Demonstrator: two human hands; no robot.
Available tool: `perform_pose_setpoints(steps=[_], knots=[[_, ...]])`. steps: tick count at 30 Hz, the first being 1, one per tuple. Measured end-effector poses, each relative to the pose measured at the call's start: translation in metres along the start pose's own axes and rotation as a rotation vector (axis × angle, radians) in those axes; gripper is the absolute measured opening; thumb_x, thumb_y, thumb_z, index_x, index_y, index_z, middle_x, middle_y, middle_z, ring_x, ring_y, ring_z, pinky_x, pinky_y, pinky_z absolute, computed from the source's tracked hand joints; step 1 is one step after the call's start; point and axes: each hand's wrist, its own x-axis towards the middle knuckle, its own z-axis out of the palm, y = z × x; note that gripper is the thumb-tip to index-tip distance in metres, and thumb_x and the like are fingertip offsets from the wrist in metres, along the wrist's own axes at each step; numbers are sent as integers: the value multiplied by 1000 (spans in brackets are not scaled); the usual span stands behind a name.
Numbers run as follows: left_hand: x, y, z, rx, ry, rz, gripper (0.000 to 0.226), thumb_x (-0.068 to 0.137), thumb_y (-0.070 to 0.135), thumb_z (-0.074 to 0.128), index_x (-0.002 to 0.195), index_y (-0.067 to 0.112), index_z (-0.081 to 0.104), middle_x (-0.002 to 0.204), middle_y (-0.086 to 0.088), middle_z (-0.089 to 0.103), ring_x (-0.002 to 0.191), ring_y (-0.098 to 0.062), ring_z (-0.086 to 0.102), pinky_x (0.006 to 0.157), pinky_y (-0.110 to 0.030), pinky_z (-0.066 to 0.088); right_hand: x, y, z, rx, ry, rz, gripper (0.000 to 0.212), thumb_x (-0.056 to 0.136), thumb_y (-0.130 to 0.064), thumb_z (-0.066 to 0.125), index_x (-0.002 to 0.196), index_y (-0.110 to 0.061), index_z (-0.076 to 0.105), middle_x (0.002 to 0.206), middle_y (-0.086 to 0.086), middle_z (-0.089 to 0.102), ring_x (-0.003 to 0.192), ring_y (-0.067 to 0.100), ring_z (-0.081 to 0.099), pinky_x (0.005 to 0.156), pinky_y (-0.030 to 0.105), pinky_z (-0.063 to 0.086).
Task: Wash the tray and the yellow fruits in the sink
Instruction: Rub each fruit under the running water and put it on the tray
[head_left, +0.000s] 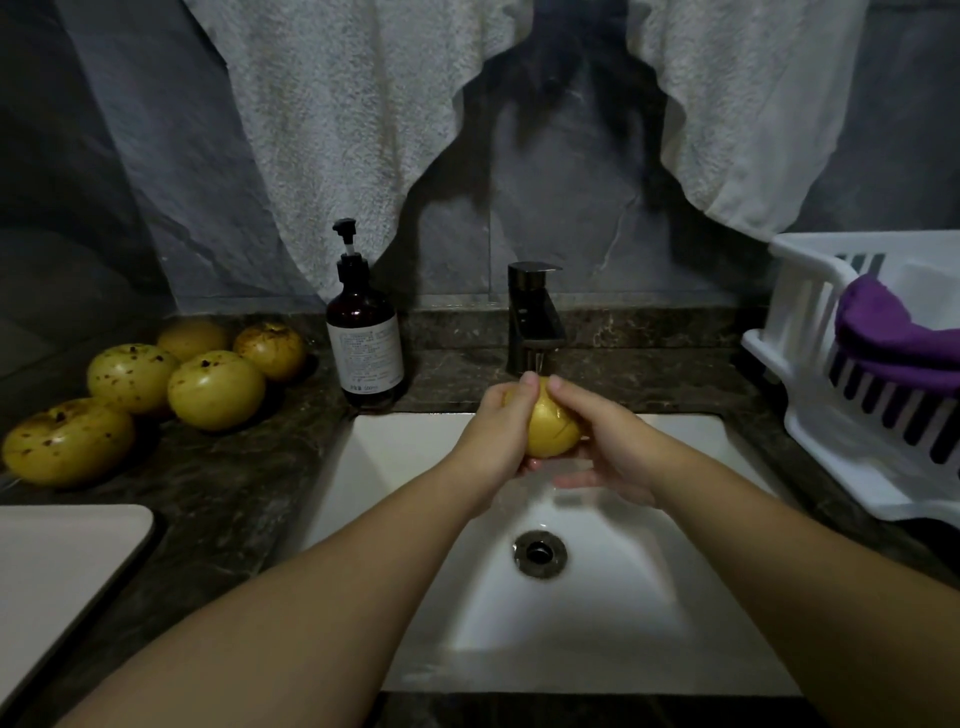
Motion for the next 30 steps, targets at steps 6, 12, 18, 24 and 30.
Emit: perform_pose_setpoints(steps=[6, 12, 18, 24, 30], knots=[[-2, 2, 3, -30, -40, -82, 55, 100, 73, 37, 135, 32, 47, 106, -9, 66, 71, -16, 61, 57, -28, 46, 1, 1, -1, 16, 28, -53, 66, 63, -68, 81, 120, -38, 67, 117, 7, 74, 98, 29, 76, 87, 49, 61], [1, -3, 4, 2, 9, -44, 52, 104, 67, 34, 137, 29, 42, 114, -10, 65, 79, -19, 65, 66, -31, 53, 2, 1, 0, -48, -13, 130, 74, 61, -88, 66, 118, -39, 67, 106, 6, 78, 97, 23, 76, 82, 46, 58], [-4, 5, 5, -132, -8, -155, 46, 102, 70, 38, 130, 34, 45, 100, -11, 63, 60, -13, 58, 51, -24, 46, -2, 0, -4, -58, 63, -40, 81, 54, -70, 78, 126, -38, 61, 123, 4, 70, 112, 23, 69, 100, 54, 52], [-6, 4, 7, -139, -42, -93, 41, 104, 57, 50, 137, 35, 42, 113, -13, 64, 63, -16, 59, 57, -28, 50, -4, -2, -4, -107, 43, 10, 83, 58, -83, 71, 129, -41, 59, 123, 1, 70, 112, 23, 70, 99, 54, 53], [-11, 11, 4, -287, -70, -189, 44, 101, 61, 53, 137, 37, 44, 107, -11, 64, 66, -15, 64, 74, -28, 55, -3, -4, -1, -256, 117, -211, 93, 61, -61, 82, 141, -40, 42, 129, -9, 57, 113, 11, 60, 80, 24, 50]])
